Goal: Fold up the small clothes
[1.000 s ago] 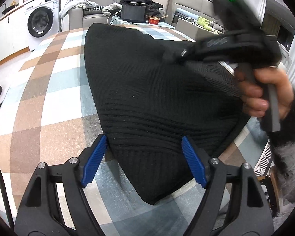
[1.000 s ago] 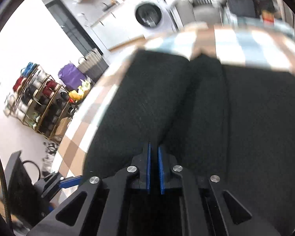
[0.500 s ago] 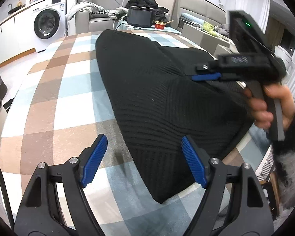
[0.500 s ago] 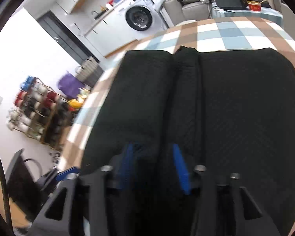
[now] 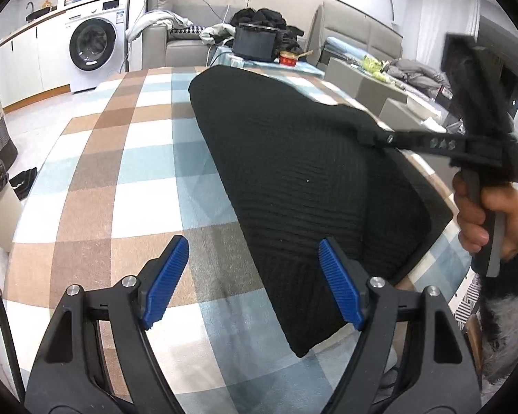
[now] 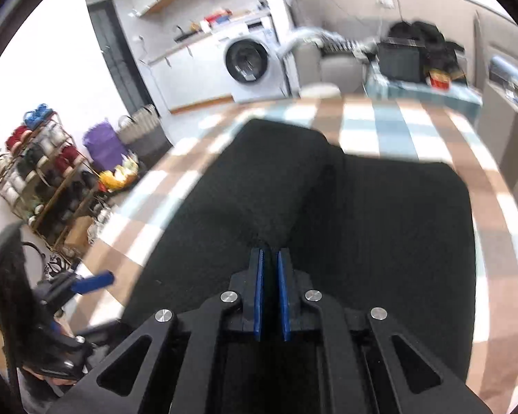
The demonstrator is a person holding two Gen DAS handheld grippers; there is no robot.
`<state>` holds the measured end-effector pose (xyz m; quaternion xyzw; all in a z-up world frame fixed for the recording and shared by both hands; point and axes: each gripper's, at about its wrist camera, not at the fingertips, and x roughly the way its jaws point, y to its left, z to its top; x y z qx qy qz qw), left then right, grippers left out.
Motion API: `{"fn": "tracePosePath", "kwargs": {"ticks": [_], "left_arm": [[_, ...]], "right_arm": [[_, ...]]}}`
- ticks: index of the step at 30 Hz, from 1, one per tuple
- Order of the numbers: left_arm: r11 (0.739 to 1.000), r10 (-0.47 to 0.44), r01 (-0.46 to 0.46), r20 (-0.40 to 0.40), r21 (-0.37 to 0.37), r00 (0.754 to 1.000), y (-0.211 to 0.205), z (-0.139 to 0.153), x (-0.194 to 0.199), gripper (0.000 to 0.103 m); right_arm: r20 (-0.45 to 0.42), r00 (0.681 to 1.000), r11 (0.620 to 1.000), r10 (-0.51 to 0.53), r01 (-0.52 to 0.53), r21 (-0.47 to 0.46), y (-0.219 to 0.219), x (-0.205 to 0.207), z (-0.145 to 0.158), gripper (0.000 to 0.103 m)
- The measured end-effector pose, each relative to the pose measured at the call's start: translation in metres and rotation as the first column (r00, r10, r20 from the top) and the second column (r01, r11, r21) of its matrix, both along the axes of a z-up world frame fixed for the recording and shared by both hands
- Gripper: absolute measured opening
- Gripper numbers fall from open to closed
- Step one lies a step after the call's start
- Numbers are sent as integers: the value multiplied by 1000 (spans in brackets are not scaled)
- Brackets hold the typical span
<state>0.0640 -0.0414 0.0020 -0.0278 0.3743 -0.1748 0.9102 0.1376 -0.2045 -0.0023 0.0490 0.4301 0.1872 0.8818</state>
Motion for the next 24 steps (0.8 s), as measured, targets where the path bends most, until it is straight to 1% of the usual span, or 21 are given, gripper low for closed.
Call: {"fn": "tracePosePath", "kwargs": {"ticks": [2, 3, 5, 6, 7, 10, 11, 12, 13, 14, 15, 16, 17, 19, 20, 21, 22, 23, 24], "left_arm": [[1000, 6, -6, -10, 13, 1000, -2, -4, 1, 76], [1000, 9, -9, -14, 19, 1000, -2, -5, 1, 76], [1000, 8, -8, -13, 16, 1000, -2, -6, 1, 76], [1000, 5, -5, -12, 14, 1000, -2, -6, 1, 76], [1000, 5, -5, -14, 17, 1000, -2, -6, 1, 76], [1000, 7, -7, -23, 15, 1000, 0, -9, 2, 76], [1000, 7, -6, -25, 12, 1000, -1, -9, 2, 76], [1000, 8, -8, -28, 7, 1000, 0, -10, 4, 76], [1000, 9, -9, -29, 8, 1000, 0, -11, 4, 76], [1000, 11, -11, -30, 10, 999, 0, -12, 6, 76], [1000, 14, -14, -29, 11, 999, 0, -12, 7, 76], [1000, 20, -19, -29, 13, 999, 0, -12, 6, 76], [1000, 21, -21, -28, 13, 999, 0, -12, 6, 76], [1000, 23, -23, -17, 15, 1000, -1, -9, 4, 76], [1000, 23, -23, -13, 17, 1000, -1, -8, 3, 76], [1000, 17, -17, -10, 18, 1000, -2, -8, 2, 76], [1000, 14, -13, -10, 21, 1000, -3, -8, 2, 76], [1000, 13, -13, -13, 24, 1000, -4, -9, 2, 76], [1000, 11, -11, -22, 28, 1000, -4, -11, 3, 76]], "right_arm": [[-84, 996, 1000, 1, 1, 28, -4, 8, -17, 12], [-110, 994, 999, 5, 0, 48, -9, 6, -21, 19], [-110, 993, 995, 32, -21, 100, -16, -6, -21, 32], [-102, 994, 993, 49, -38, 113, -18, -14, -18, 45], [-88, 994, 991, 66, -55, 124, -20, -23, -16, 46], [-86, 989, 984, 123, -110, 139, -22, -48, -16, 46], [-84, 987, 983, 137, -125, 131, -22, -55, -18, 46], [-78, 986, 984, 145, -136, 113, -20, -60, -21, 46], [-58, 987, 987, 147, -143, 77, -17, -65, -25, 43], [-36, 989, 989, 141, -140, 45, -14, -67, -28, 39], [-17, 992, 991, 129, -128, 28, -15, -69, -29, 29], [-9, 991, 990, 133, -132, 53, -16, -72, -26, 13], [0, 990, 988, 140, -140, 64, -17, -78, -21, 9], [45, 989, 989, 141, -143, 43, -15, -91, -9, 9], [41, 990, 989, 138, -140, 41, -15, -96, -9, 9], [21, 992, 991, 125, -126, 35, -17, -97, -13, 9], [-15, 994, 994, 106, -106, 11, -18, -95, -22, 9], [-57, 994, 996, 93, -94, -10, -19, -92, -32, 12], [-66, 993, 995, 99, -99, -5, -20, -94, -36, 13]]}}
